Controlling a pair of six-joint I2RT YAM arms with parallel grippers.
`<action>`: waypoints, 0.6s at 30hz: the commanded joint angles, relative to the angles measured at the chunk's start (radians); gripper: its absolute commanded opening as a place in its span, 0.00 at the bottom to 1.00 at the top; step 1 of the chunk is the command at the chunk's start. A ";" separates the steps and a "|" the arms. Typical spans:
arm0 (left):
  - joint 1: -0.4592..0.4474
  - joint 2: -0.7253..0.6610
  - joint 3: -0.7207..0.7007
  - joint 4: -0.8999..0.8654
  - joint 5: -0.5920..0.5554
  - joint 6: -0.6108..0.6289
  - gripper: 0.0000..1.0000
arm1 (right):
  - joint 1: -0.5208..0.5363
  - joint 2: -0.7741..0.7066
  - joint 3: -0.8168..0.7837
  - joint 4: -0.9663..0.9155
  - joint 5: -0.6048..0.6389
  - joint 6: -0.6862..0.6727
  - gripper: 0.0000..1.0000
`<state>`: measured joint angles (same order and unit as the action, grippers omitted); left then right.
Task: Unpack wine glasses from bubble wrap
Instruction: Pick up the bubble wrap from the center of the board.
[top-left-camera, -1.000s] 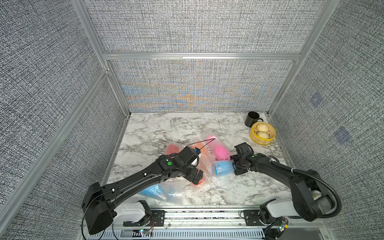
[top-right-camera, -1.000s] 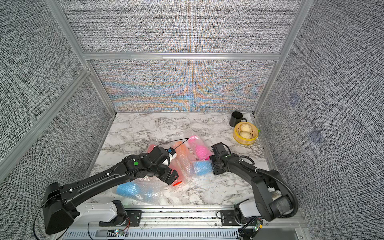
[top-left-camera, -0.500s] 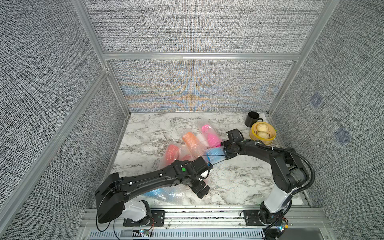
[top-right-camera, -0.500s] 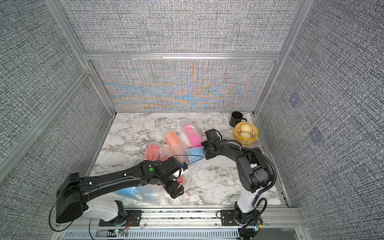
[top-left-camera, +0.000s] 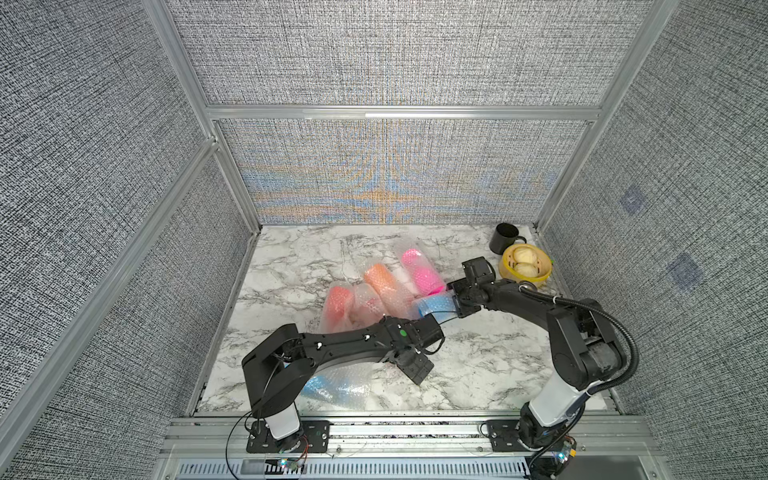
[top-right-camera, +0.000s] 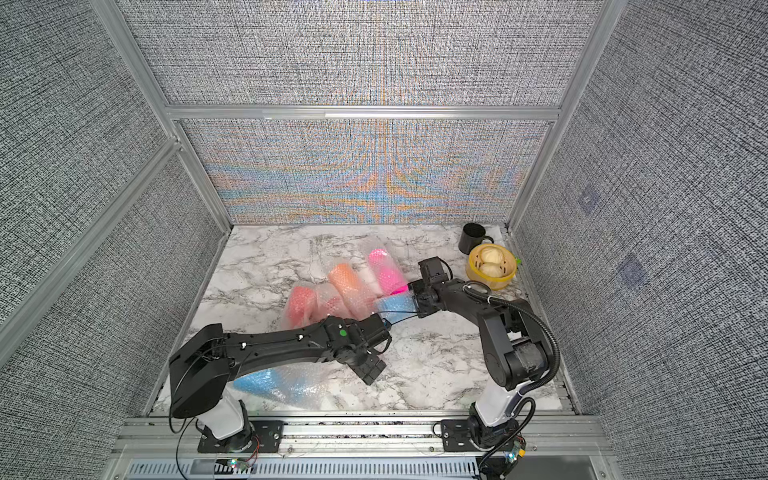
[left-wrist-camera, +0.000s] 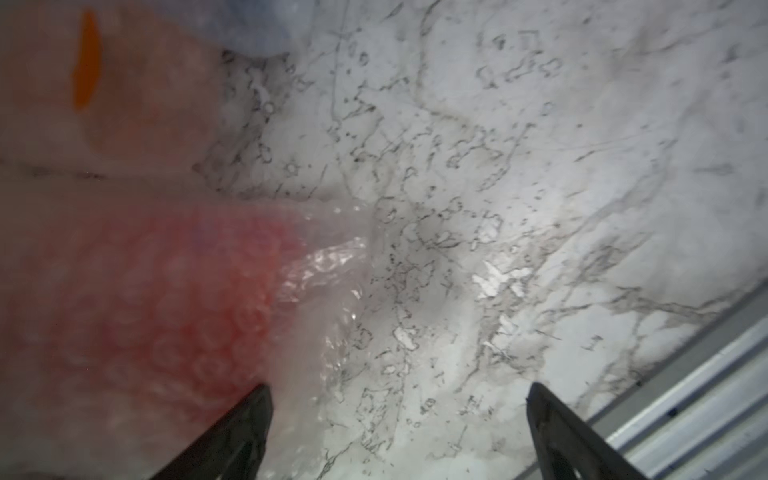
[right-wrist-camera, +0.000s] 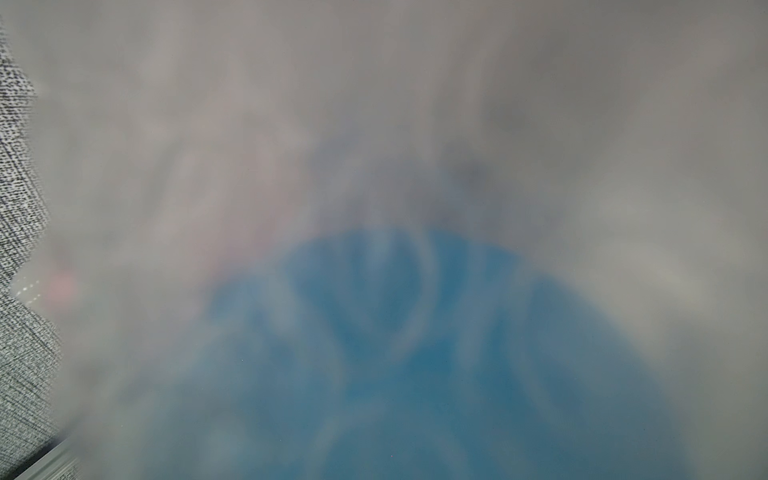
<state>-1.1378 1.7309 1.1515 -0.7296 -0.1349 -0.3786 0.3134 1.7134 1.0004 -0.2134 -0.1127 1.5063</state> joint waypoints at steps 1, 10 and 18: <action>0.039 0.005 0.002 -0.104 -0.166 -0.042 0.95 | -0.012 -0.012 0.003 0.008 -0.019 -0.038 0.70; 0.135 -0.156 -0.017 -0.032 -0.096 -0.008 0.96 | -0.030 -0.050 -0.051 0.086 -0.114 -0.174 0.70; 0.135 -0.267 -0.030 -0.026 -0.072 -0.006 0.96 | -0.025 -0.057 -0.059 0.041 -0.181 -0.313 0.69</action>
<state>-1.0042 1.4830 1.1145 -0.7574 -0.2134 -0.3927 0.2836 1.6665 0.9466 -0.1532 -0.2512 1.2701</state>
